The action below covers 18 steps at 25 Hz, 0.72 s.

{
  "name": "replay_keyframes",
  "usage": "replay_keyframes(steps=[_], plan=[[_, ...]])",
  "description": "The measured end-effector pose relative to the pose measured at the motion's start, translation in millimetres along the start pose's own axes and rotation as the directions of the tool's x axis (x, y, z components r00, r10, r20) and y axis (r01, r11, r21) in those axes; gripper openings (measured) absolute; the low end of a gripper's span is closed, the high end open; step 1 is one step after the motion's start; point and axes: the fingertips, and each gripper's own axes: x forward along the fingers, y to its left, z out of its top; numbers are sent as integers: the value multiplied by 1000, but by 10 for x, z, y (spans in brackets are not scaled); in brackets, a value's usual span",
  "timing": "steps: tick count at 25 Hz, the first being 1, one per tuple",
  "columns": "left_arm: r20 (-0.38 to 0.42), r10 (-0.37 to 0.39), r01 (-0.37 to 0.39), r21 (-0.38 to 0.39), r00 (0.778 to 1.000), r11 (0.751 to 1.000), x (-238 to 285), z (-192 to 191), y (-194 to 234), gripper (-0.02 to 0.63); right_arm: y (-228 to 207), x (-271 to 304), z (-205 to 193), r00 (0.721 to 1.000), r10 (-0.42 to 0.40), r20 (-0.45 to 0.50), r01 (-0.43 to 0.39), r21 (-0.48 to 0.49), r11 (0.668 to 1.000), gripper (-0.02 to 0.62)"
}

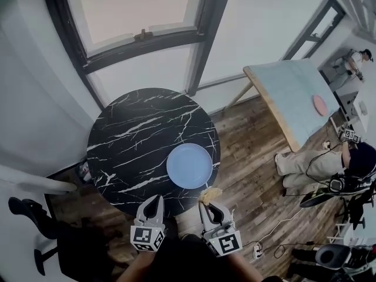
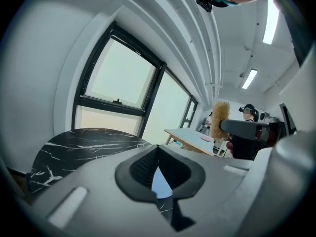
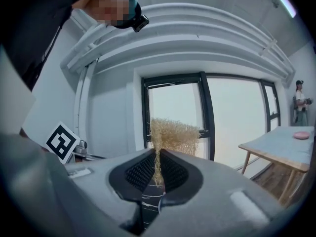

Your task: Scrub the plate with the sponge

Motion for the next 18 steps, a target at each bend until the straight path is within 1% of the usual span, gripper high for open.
replay_keyframes(steps=[4,6,8,14,16,18], plan=[[-48,-21,20,-33,999,999,221,-71,184,2,-22,307,-21,1000,7,-20,-7,-3,1000,25],[-74,-27,23,-52,997,998,324,-119,231,28,-45,421,-23,1000,15,-25,-15,-1,1000,25],[-98,-23,15,-76,995,997,415,-174,267,31,-73,521,-18,999,28,-29,-28,2,1000,25],[-162,19,-40,-126,987,991,779,-433,405,55,-292,829,-174,995,86,-56,-86,-3,996,25],[-175,48,-75,-149,983,986,928,-526,479,64,-405,928,-284,991,110,-72,-111,-12,994,25],[-202,86,-122,-176,976,977,1043,-654,530,75,-500,1019,-395,983,148,-104,-150,-6,989,25]])
